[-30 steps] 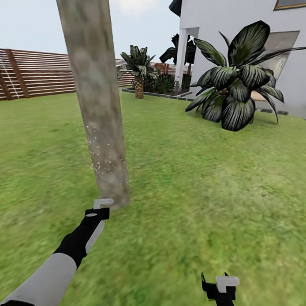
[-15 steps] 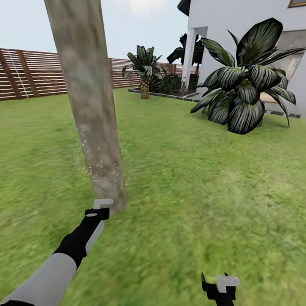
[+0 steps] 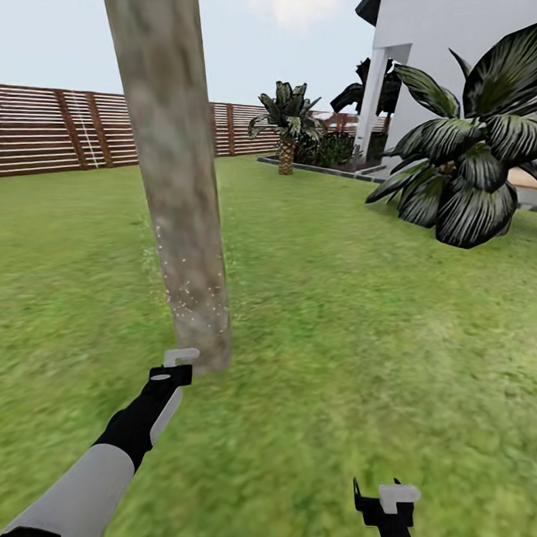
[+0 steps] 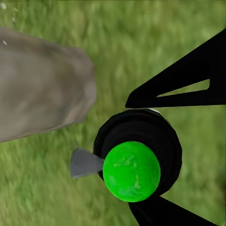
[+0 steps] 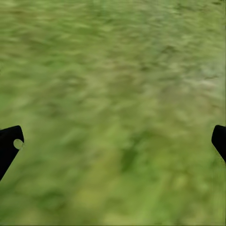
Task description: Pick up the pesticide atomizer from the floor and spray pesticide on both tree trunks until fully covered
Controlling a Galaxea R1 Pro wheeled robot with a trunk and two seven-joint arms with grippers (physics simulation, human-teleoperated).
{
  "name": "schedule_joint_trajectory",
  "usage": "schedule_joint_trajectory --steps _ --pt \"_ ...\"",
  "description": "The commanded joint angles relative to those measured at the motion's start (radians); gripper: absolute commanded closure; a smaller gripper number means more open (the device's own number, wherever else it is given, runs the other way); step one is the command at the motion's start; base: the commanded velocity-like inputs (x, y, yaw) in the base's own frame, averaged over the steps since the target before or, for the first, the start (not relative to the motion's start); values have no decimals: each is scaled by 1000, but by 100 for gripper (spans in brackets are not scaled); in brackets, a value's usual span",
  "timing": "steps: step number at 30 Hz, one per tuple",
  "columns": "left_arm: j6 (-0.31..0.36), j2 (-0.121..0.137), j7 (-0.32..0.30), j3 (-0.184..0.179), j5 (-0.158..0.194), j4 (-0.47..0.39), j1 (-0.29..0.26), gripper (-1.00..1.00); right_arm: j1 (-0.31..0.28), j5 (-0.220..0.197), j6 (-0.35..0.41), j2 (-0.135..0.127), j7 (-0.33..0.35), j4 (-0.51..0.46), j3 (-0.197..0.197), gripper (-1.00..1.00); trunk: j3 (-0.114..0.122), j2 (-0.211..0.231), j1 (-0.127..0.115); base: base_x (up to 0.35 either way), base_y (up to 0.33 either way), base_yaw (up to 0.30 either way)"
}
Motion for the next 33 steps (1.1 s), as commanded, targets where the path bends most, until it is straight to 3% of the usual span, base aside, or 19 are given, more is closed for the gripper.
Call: schedule_joint_trajectory --steps 1,15,25,29,33 --pt "0 0 0 0 -1 0 0 100 0 0 0 0 0 0 0 -100 0 0 0 17 -271 277" --pt "0 -1 0 -1 -1 0 0 100 0 0 0 0 0 0 0 -100 0 0 0 1 -273 250" --pt "10 -14 -5 -8 -5 -16 -14 100 0 0 0 1 0 1 0 -100 0 0 0 0 -76 26" --pt "65 -56 -6 -10 -8 -94 -34 100 0 0 0 1 0 1 -1 -100 0 0 0 0 0 0" --pt "185 -64 -2 -9 -10 -206 -61 100 0 0 0 1 0 1 -1 -100 0 0 0 -2 0 0"
